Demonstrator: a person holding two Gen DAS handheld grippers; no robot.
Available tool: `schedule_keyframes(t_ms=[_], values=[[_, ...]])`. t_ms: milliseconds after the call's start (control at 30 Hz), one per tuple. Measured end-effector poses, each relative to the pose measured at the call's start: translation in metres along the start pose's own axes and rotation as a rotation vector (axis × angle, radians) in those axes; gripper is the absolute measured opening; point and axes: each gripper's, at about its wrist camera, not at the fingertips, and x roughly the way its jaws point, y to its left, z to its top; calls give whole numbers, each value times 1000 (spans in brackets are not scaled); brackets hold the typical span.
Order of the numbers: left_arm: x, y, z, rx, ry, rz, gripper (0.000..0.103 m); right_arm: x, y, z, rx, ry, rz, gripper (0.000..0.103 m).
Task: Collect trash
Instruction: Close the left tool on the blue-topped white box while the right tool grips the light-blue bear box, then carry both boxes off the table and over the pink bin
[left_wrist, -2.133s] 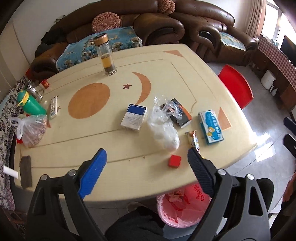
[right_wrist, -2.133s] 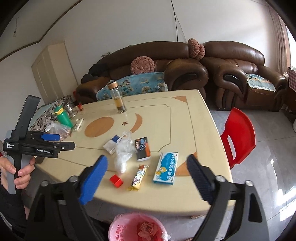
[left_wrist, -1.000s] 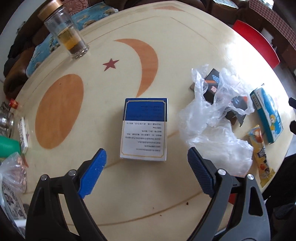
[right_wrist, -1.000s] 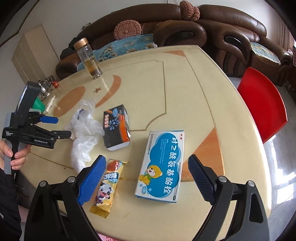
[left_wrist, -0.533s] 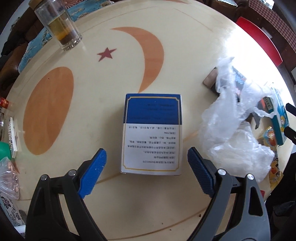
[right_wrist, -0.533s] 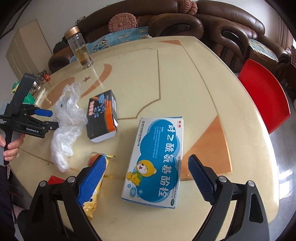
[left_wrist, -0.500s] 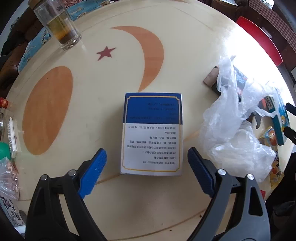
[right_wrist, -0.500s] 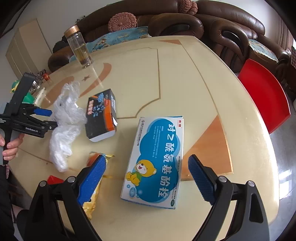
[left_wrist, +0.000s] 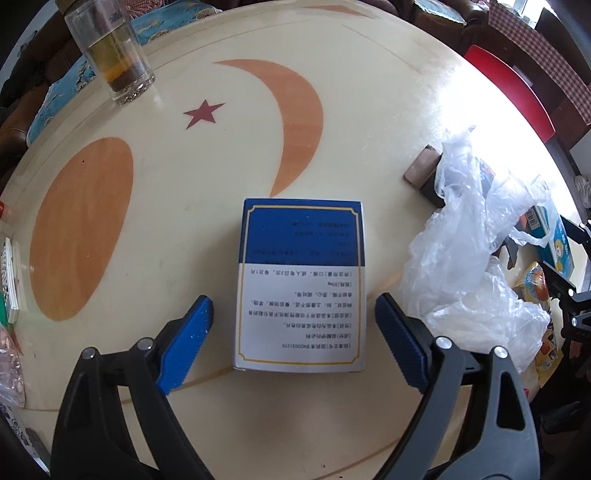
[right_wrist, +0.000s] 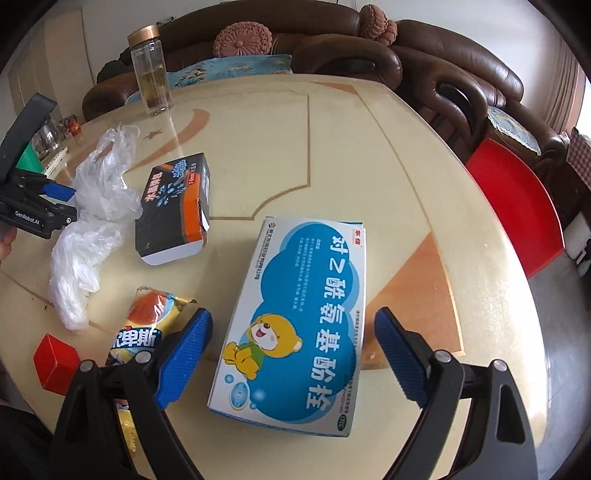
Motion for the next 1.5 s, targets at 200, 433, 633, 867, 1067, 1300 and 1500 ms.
schedule_keyframes(t_ms=[200, 433, 633, 867, 1067, 1300, 1500], values=[[-2, -10, 3, 11, -10, -1, 83, -2, -1, 0, -6, -17, 5, 77], [-12, -33, 5, 58, -19, 17, 63, -5, -6, 1, 10, -15, 15, 62], [-12, -38, 4, 4, -14, 33, 62, -11, -14, 1, 31, -15, 4, 61], [-36, -23, -12, -86, -64, 90, 62, -33, -19, 5, 30, -61, -22, 61], [-86, -30, -35, -133, -147, 134, 62, -63, -13, 9, 10, -104, -4, 61], [-155, -58, -74, -200, -294, 179, 62, -120, 7, 10, -31, -185, 40, 61], [-205, -94, -114, -248, -396, 233, 62, -177, 28, 1, -71, -258, 88, 61]])
